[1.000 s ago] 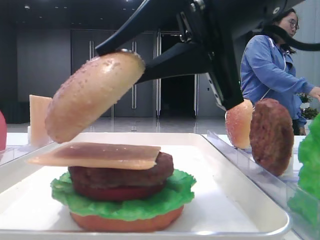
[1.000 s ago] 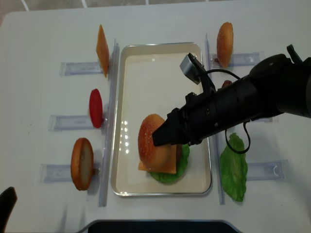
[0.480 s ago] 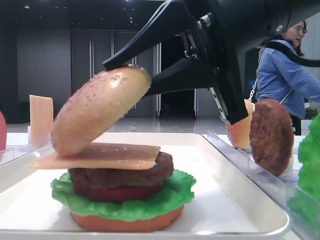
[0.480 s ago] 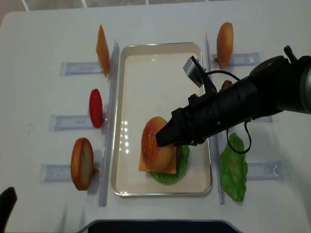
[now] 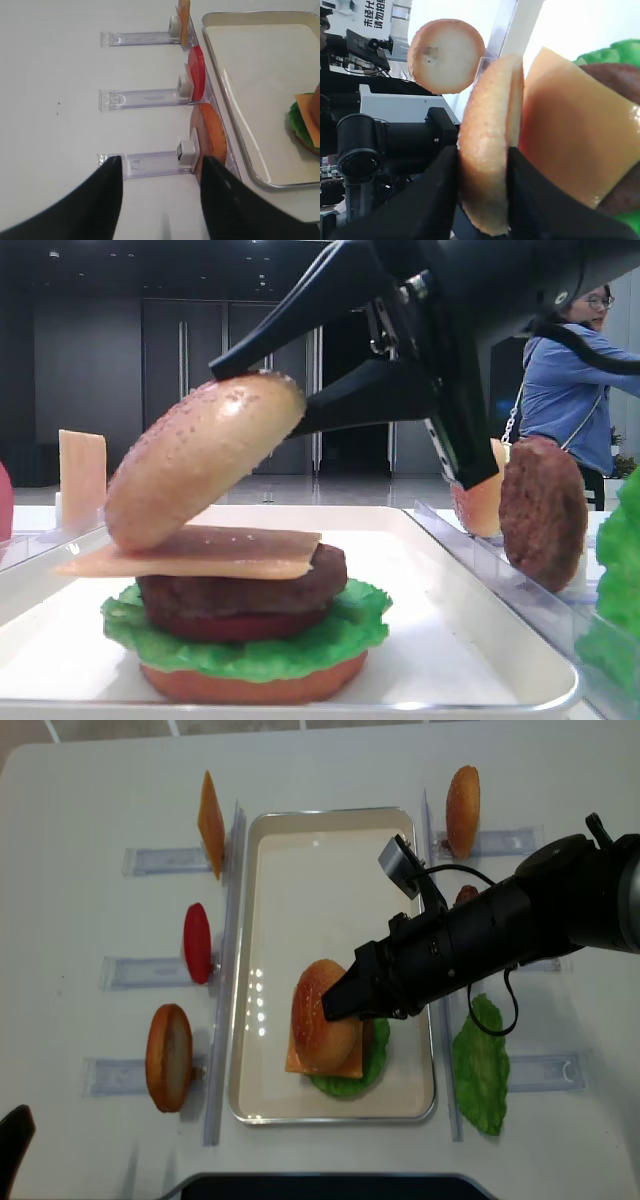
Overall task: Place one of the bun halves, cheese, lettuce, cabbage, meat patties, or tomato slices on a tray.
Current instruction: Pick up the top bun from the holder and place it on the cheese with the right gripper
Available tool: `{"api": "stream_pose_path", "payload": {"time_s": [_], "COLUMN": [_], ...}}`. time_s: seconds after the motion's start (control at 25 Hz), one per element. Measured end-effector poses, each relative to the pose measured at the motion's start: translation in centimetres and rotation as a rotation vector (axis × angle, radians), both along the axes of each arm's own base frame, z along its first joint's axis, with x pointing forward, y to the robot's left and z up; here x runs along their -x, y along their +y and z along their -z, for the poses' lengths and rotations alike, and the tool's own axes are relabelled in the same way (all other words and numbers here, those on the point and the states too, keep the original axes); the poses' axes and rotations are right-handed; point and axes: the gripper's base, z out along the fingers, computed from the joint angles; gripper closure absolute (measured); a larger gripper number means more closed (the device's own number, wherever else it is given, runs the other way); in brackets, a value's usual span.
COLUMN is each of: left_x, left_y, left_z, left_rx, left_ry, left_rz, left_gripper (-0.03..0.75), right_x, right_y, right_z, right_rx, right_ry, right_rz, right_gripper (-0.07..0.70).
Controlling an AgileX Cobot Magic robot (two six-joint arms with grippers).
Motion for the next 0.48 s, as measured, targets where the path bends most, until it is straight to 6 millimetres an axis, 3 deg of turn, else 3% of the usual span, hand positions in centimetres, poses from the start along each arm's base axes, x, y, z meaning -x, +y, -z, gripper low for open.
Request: {"api": "stream_pose_path", "payload": {"time_s": [0.32, 0.48], "left_x": [0.00, 0.00], "left_y": [0.00, 0.00], "left_z": [0.00, 0.00], "left_rx": [0.000, 0.000], "left_ry": [0.000, 0.000], "left_rz": [0.000, 0.000], "left_gripper": [0.325, 0.325], "right_x": [0.03, 0.06], "right_y": [-0.23, -0.49], "right_z": [0.44, 0.56], "right_rx": [0.052, 0.096], "right_ry": [-0.030, -0.068], "right_rz": [-0.019, -0.034], "right_gripper": [0.185, 0.153]}}
